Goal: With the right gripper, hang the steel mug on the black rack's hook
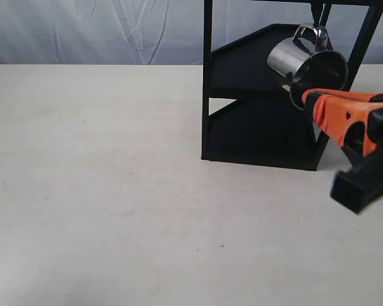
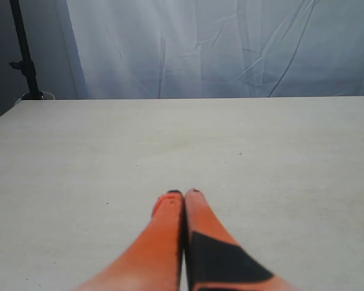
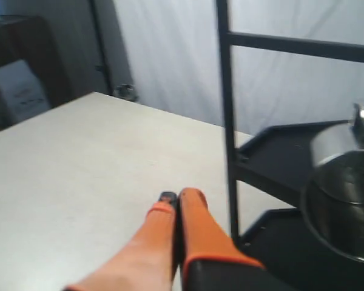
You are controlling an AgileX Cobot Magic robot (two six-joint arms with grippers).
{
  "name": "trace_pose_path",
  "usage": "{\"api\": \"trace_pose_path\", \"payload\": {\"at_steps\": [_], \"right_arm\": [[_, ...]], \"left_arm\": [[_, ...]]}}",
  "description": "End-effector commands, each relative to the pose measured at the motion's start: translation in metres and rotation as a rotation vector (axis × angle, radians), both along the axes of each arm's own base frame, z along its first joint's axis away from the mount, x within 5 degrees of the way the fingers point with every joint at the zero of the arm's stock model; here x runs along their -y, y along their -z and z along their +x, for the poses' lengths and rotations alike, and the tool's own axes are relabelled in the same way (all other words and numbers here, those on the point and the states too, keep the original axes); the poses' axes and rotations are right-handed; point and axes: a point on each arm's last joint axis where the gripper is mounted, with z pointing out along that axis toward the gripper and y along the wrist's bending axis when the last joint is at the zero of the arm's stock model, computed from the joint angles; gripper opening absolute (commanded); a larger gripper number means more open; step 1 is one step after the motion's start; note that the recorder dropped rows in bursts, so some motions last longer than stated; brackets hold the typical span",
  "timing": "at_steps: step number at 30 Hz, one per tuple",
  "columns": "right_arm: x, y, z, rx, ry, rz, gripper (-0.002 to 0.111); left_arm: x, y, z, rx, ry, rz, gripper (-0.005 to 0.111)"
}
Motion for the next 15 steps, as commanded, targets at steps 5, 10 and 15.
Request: {"api": "trace_pose_path", "payload": {"at_steps": [5, 10, 15], "right_arm": [[-0.001, -0.009, -0.050, 0.052, -0.310, 0.022, 0.000], [0.001, -0.011, -0.057, 0.056, -0.330, 0.048, 0.000], [0.013, -0.019, -0.062, 0.137, -0.247, 0.093, 0.000]], "left_arm": [[0.000, -0.002, 0.000, 0.011, 0.005, -0.004, 0.000], [0.000, -0.002, 0.000, 0.011, 0.005, -0.004, 0.000], [0.000, -0.002, 0.000, 0.011, 0.005, -0.004, 0.000]]}}
